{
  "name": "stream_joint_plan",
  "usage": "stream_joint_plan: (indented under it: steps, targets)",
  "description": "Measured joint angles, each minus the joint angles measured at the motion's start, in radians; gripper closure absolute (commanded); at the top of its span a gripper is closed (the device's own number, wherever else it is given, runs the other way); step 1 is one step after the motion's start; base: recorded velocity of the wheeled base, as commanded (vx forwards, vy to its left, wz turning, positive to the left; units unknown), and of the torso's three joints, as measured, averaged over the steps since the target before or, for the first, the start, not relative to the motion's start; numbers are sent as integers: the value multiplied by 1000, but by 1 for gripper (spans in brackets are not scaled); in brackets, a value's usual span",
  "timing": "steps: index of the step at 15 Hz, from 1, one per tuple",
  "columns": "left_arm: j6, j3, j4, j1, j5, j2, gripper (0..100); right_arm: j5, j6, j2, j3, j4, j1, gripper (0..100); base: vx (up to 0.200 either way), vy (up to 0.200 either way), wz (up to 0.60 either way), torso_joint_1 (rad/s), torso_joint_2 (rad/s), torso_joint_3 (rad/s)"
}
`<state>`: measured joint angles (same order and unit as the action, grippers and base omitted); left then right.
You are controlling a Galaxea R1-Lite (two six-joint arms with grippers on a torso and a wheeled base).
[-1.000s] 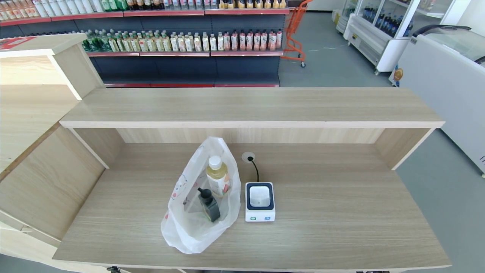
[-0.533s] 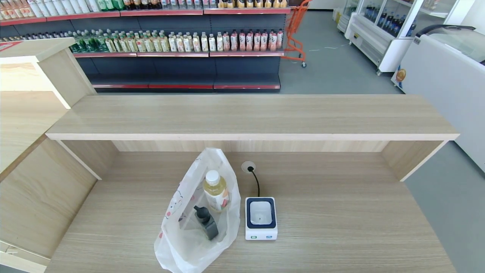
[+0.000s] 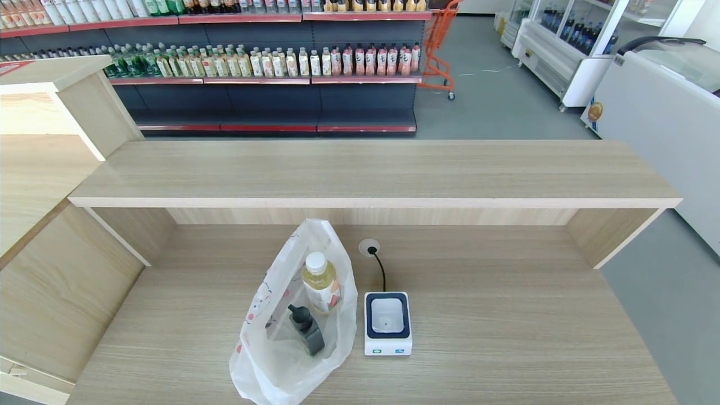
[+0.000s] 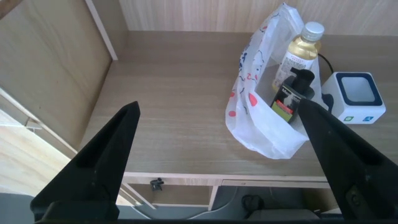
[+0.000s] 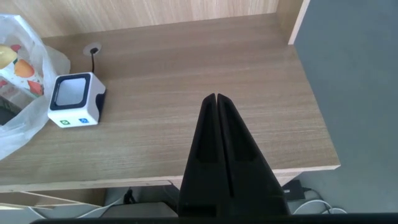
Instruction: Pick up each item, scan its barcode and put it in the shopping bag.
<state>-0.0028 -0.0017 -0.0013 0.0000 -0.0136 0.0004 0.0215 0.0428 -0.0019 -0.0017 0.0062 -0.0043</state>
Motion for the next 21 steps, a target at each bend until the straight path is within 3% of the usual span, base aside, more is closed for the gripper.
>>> stream_joint_plan:
  steps: [21]
  targets:
    - [0,0,0,0,0,0,0,0,0,0,0,0,-1,100,0,0,0,0,0,0]
